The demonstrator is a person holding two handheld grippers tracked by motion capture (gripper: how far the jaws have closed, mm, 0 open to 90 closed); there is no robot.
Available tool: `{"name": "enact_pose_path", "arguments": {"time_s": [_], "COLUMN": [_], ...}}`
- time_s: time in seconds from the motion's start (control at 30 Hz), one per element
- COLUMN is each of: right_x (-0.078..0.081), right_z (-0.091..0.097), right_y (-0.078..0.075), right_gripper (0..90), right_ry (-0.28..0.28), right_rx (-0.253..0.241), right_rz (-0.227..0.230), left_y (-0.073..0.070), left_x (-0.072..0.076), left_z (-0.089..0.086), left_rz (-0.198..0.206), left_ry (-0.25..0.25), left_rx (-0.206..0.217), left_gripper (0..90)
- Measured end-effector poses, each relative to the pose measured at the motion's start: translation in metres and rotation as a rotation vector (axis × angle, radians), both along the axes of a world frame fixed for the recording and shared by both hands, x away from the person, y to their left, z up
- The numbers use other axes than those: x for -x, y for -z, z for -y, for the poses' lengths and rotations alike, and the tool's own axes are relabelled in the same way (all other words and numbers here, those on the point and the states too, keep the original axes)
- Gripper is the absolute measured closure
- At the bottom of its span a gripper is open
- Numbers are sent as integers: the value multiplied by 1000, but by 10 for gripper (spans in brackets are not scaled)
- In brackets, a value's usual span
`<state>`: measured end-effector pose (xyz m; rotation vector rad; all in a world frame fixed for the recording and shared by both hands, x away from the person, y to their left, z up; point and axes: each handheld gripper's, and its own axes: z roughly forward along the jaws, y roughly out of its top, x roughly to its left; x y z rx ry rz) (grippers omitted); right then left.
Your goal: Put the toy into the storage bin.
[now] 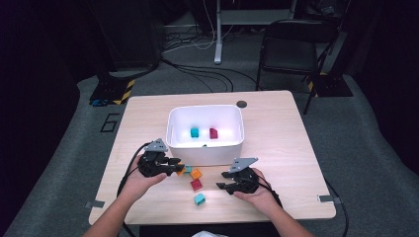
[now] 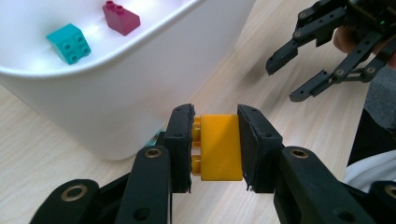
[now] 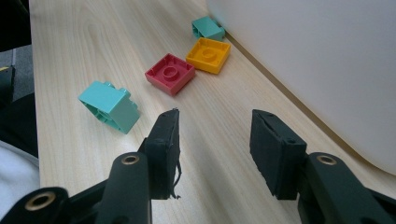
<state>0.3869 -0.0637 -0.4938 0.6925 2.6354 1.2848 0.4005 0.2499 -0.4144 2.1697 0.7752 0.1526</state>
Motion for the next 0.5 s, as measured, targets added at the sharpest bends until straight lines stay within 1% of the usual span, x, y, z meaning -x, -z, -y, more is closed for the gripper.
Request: {"name": "enact_pose_path", "arguments": {"time_s": [0.17,0.2,0.3,0.33,0.37,0.43,0.5], "right_x": [0,0,0,0,0,0,0], "right_z": [1,1,0,0,1,1,0], "right_y": [0,0,0,0,0,0,0], "right_gripper": [522,522,522,523,522,522,523], "right_ry": [-2,-3,3,2,-3,-3,3], "right_rx": [1,1,-1,-1,2,3,0], "right_rz": [1,2,-2,-2,2,2,-2], "left_y": [-13,-15,-23,-27,-27,-33,-35], "left_x": [-3,-3,-6,-7,-7,-10,-12], "left_z": [1,2,3,4,4,6,6], "left_rz": [2,0,7,8,8,15,15], "left_ry": [13,8,16,18,18,14,15], "left_rx": [-2,2,3,4,4,13,11], "left_gripper": [667,667,668,667,667,667,667]}}
